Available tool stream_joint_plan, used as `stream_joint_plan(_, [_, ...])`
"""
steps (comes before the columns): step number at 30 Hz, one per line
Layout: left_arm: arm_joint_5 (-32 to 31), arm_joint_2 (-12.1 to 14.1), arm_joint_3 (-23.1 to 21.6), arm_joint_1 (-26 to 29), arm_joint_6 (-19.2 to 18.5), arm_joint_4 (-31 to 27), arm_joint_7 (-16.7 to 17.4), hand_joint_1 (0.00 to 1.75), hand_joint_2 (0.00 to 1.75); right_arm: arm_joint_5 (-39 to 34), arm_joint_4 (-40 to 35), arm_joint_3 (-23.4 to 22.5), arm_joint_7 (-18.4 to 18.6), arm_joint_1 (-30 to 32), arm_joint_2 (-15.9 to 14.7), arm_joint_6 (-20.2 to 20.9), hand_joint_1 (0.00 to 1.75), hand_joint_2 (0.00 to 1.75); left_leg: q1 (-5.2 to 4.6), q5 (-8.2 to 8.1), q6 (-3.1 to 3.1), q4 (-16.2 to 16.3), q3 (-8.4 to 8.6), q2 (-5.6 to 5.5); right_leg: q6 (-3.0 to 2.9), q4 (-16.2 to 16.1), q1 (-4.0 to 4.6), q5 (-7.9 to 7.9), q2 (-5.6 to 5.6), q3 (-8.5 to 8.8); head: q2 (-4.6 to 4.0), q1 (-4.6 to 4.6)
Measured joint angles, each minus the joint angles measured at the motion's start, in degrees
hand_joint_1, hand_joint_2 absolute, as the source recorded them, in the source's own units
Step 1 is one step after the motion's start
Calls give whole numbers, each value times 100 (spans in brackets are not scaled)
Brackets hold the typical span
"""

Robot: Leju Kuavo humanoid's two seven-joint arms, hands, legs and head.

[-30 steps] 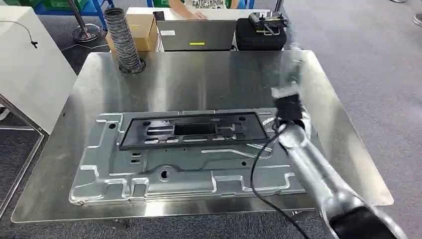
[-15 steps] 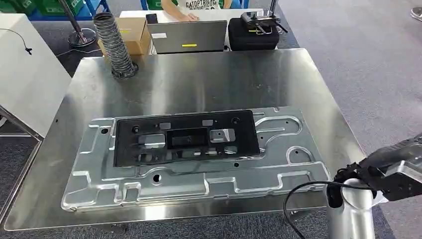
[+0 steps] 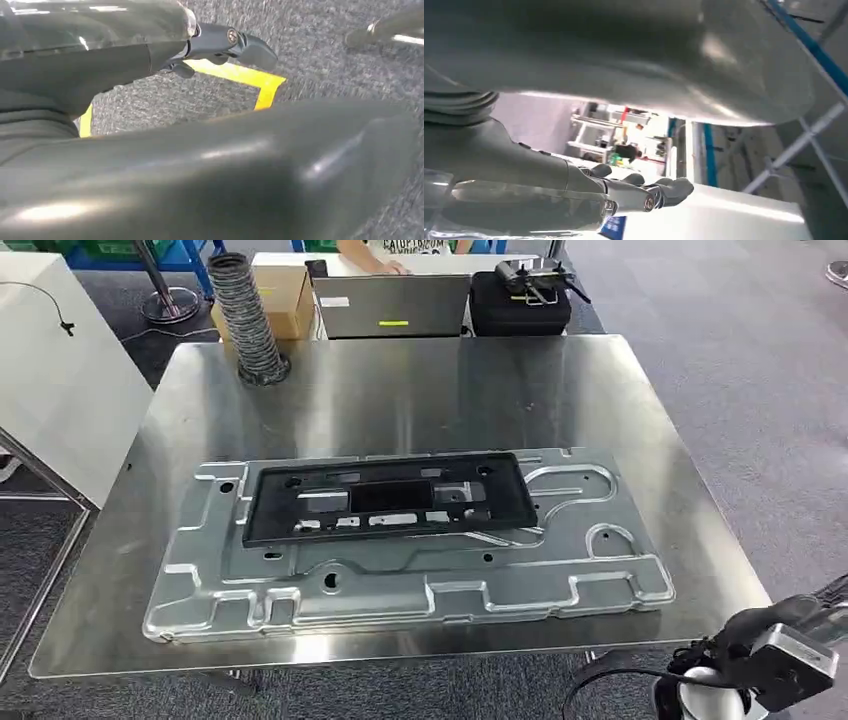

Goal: Take the parts from the cabinet and place them on the table.

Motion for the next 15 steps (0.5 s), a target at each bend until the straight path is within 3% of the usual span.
stream_joint_plan(1, [0, 2, 0, 0, 0, 0, 2, 0, 0, -2, 18, -9, 0, 58, 4, -2, 0, 0, 10, 35, -39, -18, 12, 2, -29, 55, 17, 98, 0, -60, 0, -7])
stream_joint_plan(3, [0, 2, 4, 0, 2, 0, 6, 0, 0, -4, 114, -43, 0, 146, 7, 0, 0, 0, 25, 97, -111, -40, 3, 3, -87, 19, 37, 98, 2, -87, 0, -2])
stream_joint_plan(4, [26, 2, 4, 13, 0, 0, 11, 0, 0, 26, 166, -57, 2, 204, 24, 66, 0, 0, 1, 131, -157, -50, -8, -4, -138, -32, 5, 160, -3, -110, 0, 17])
stream_joint_plan(5, [99, 20, 0, 11, 2, 0, 13, 0, 0, 88, 201, -94, 0, 238, 70, 145, 0, 0, 33, 11, -169, 29, -46, -8, -174, -54, -25, 223, -30, -136, 0, 2])
stream_joint_plan(6, [140, 17, -13, 22, 2, 0, 17, 0, 0, 109, 225, -144, 0, 267, 112, 175, 0, 0, 28, -290, -190, 240, -130, -2, -226, -55, -23, 271, -25, -202, 0, -7])
stream_joint_plan(8, [168, 20, -33, 27, 2, 0, 26, 0, 0, 101, 328, -175, 0, 370, 138, 101, 0, 0, 39, -940, -215, 1057, -365, -1, -261, -52, -5, 360, -35, -324, 0, -18])
stream_joint_plan(9, [162, 22, -33, 26, 2, 0, 26, 0, 0, 83, 401, -175, 0, 429, 144, 79, 0, 0, 39, -1138, -230, 1471, -460, -1, -266, -43, 5, 411, -39, -398, 0, -22])
stream_joint_plan(10, [138, 22, -33, 27, -9, 0, 26, 0, 0, 77, 552, -186, 2, 479, 155, 74, 0, 0, 39, -1156, -239, 1705, -467, -1, -263, -30, 14, 462, -39, -469, 0, -22])
stream_joint_plan(11, [114, 26, -33, 28, -28, 0, 24, 0, 0, 90, 712, -235, 4, 516, 173, 113, 0, 0, 38, -1018, -235, 1668, -348, -1, -258, -16, 17, 505, -38, -539, 0, -22])
stream_joint_plan(13, [61, 26, -39, 22, -44, 0, 28, 0, 0, 174, 1205, -391, 13, 515, 207, 255, 0, 0, 37, -629, -207, 995, 174, -2, -231, 27, 19, 570, -33, -663, 0, -22])
stream_joint_plan(14, [46, 26, -53, 8, -46, 0, 33, 0, 0, 245, 1499, -486, 15, 503, 227, 324, 0, 0, 36, -533, -174, 456, 552, -4, -207, 58, 19, 599, -29, -713, 0, -26])
stream_joint_plan(15, [31, 26, -72, -17, -46, 0, 41, 0, 0, 302, 1806, -594, 15, 485, 238, 385, 0, 0, 17, -670, -140, -8, 865, -9, -174, 89, 39, 624, -31, -752, 0, -24])
